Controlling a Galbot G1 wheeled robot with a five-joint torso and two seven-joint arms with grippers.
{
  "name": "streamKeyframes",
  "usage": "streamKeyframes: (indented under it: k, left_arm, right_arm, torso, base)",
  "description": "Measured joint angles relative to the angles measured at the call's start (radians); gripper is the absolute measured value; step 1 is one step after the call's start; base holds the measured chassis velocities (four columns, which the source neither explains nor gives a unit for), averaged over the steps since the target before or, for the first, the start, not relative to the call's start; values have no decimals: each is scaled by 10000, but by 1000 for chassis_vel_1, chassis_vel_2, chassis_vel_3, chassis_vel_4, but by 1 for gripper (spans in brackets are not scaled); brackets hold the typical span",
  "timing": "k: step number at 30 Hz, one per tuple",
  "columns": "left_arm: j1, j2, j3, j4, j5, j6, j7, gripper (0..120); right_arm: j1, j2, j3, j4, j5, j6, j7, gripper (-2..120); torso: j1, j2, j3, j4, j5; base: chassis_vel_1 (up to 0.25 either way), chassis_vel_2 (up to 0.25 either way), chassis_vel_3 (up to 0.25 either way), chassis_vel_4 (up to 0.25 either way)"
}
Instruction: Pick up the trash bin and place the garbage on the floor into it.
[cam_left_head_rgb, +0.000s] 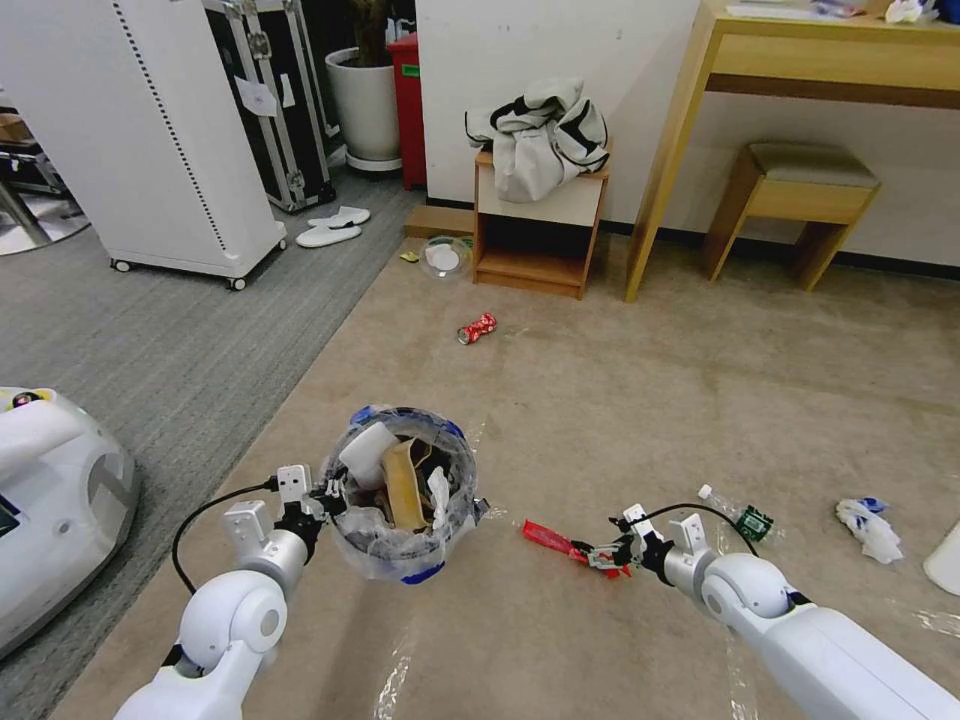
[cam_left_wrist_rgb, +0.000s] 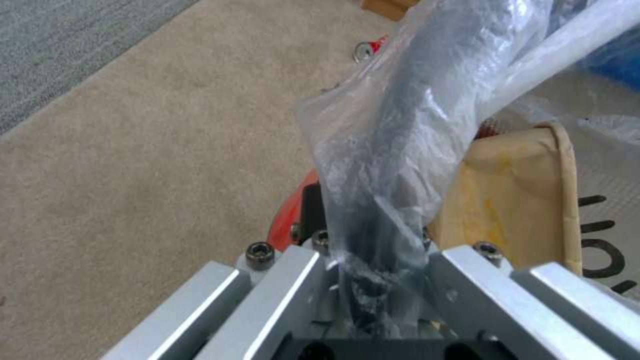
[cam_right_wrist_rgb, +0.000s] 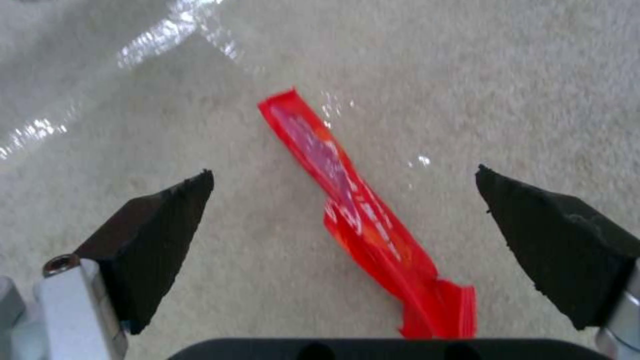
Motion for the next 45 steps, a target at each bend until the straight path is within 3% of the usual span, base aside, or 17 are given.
streamKeyframes:
  k: [10,45]
  left_arm:
    - [-264,-52,45,146,-79,20,-51,1]
    - [-4,-234,88,285,39,-59,53,1]
  right_arm:
    - [202,181,-223,-731,-308,273,-24,100]
    - [789,1356,-639,-3245,-981,440,542,100]
  torso:
    - [0,0,0,0,0]
    - [0,0,-1,0,0]
  base:
    - [0,0,0,0]
    - [0,0,0,0]
